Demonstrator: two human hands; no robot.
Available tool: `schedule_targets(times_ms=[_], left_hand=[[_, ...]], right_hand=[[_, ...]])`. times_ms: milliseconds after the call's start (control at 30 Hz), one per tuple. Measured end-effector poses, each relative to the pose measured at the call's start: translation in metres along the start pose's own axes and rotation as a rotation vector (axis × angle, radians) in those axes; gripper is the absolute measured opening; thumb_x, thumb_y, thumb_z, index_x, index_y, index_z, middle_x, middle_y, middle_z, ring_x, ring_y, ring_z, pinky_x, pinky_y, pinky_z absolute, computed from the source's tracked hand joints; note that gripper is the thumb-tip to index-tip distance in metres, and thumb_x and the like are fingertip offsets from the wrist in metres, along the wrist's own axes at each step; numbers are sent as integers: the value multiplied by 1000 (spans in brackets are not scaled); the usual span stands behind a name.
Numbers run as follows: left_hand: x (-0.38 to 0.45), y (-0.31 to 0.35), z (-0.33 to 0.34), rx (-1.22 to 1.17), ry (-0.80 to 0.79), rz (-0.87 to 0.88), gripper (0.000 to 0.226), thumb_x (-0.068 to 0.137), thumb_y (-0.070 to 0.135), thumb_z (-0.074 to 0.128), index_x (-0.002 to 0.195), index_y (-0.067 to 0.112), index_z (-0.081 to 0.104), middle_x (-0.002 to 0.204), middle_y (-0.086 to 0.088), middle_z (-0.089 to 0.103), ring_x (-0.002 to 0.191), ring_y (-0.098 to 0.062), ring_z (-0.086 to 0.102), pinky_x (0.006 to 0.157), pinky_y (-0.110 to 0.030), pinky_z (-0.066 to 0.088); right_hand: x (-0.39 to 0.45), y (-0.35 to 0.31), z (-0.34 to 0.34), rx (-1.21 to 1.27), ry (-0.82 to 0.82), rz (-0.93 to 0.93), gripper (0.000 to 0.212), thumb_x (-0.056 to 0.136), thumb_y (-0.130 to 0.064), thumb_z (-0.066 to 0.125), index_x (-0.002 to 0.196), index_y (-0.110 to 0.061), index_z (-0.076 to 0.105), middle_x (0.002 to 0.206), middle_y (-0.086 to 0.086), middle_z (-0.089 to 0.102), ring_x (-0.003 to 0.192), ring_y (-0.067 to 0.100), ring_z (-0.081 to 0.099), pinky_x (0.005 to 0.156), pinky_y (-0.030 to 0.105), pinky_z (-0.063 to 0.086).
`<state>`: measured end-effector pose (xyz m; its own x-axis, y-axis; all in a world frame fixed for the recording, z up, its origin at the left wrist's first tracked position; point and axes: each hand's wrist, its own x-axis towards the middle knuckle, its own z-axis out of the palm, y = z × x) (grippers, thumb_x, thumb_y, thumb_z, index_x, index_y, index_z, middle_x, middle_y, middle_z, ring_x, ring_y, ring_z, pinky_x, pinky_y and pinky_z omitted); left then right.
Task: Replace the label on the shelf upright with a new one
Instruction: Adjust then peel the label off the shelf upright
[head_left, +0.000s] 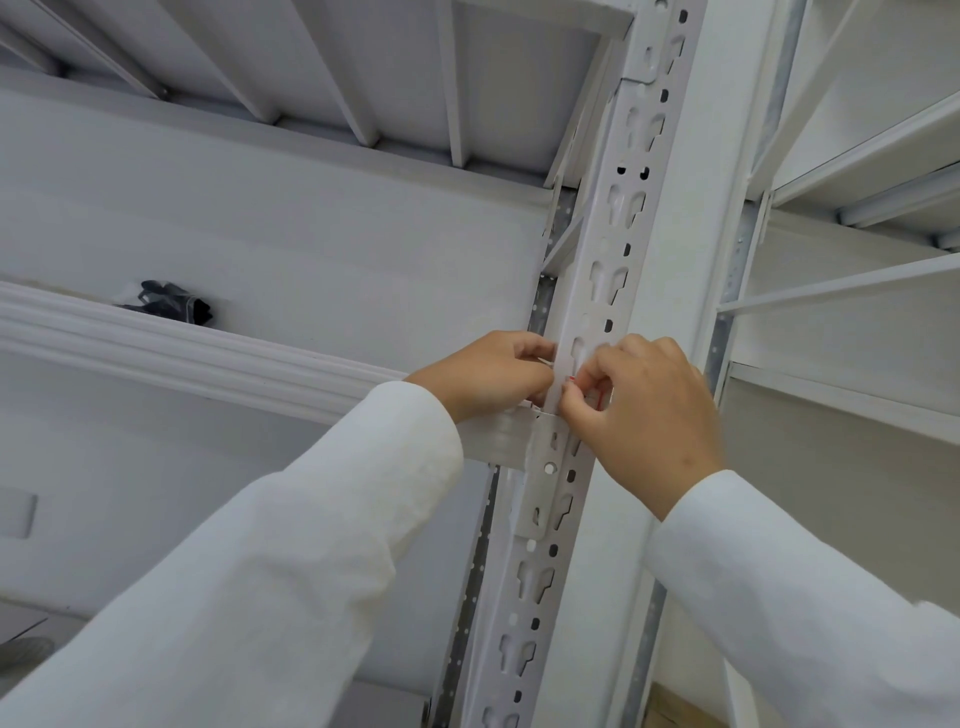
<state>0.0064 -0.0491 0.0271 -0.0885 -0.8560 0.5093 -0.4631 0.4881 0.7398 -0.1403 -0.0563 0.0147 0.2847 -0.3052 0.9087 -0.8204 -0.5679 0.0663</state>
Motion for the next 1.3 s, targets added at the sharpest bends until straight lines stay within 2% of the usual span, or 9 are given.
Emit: schedule_targets(times_ms=[67, 367, 600, 767, 867, 933, 1033, 1167, 1300], left_hand=[[-1, 0, 0, -2, 2, 0, 40, 83, 4, 44, 116, 18, 61, 112, -12, 70, 90, -17, 64, 95, -30, 46], [-1, 1, 0, -26, -2, 8, 37, 84, 4, 46, 116, 17, 60, 108, -7, 70, 84, -14, 64, 79, -18, 47], [-1, -1, 0, -7, -9, 30, 39, 77, 7, 55, 113, 19, 61, 111, -10, 70, 96, -18, 65, 99, -33, 47], [-2, -2, -2, 1, -36, 42, 39, 78, 8, 62, 115, 19, 60, 99, -3, 71, 90, -16, 66, 101, -35, 46], [-1, -3, -1, 26, -13, 43, 40, 78, 18, 64, 117, 18, 60, 105, -5, 72, 96, -19, 67, 101, -38, 46], [-1, -2, 0, 42, 5, 33, 50, 73, 29, 63, 121, 16, 58, 106, -4, 72, 94, -18, 67, 101, -38, 46], [0, -2, 1, 26, 8, 41, 38, 78, 27, 64, 114, 18, 62, 96, -1, 71, 83, -16, 65, 95, -32, 48], [0, -1, 1, -6, 25, 46, 24, 83, 18, 62, 107, 17, 63, 83, 2, 68, 72, -12, 61, 83, -23, 48], [0, -1, 1, -24, 7, 46, 21, 85, 18, 60, 105, 18, 62, 89, -2, 69, 78, -15, 62, 83, -23, 48]], right_hand=[[-2, 1, 0, 40, 4, 13, 16, 82, -32, 57, 71, -21, 62, 74, -7, 51, 81, 14, 37, 71, 28, 26], [-5, 3, 4, 143, 59, 28, 16, 79, -27, 63, 64, -20, 62, 70, -5, 58, 80, 15, 41, 71, 28, 26], [-9, 12, 11, 226, 135, -12, 15, 75, -21, 69, 63, -18, 61, 67, -4, 58, 77, 17, 45, 70, 29, 33], [-11, 18, 11, 270, 156, -37, 13, 77, -26, 66, 65, -22, 61, 69, -10, 55, 78, 13, 43, 70, 22, 27], [-11, 19, 12, 283, 166, -53, 13, 76, -30, 62, 66, -21, 62, 69, -10, 55, 78, 13, 44, 68, 19, 25], [-11, 19, 12, 282, 155, -65, 14, 76, -31, 61, 66, -21, 62, 69, -10, 55, 78, 13, 44, 69, 20, 26], [-10, 23, 9, 262, 130, -107, 15, 76, -36, 62, 71, -22, 64, 71, -11, 55, 78, 13, 45, 69, 23, 31], [-7, 31, 4, 273, 119, -178, 26, 80, -41, 50, 86, -22, 67, 77, -13, 56, 77, 10, 45, 69, 16, 33], [2, 36, 3, 168, 57, -301, 28, 83, -31, 46, 100, -23, 67, 87, -3, 62, 79, 17, 48, 68, 28, 39]])
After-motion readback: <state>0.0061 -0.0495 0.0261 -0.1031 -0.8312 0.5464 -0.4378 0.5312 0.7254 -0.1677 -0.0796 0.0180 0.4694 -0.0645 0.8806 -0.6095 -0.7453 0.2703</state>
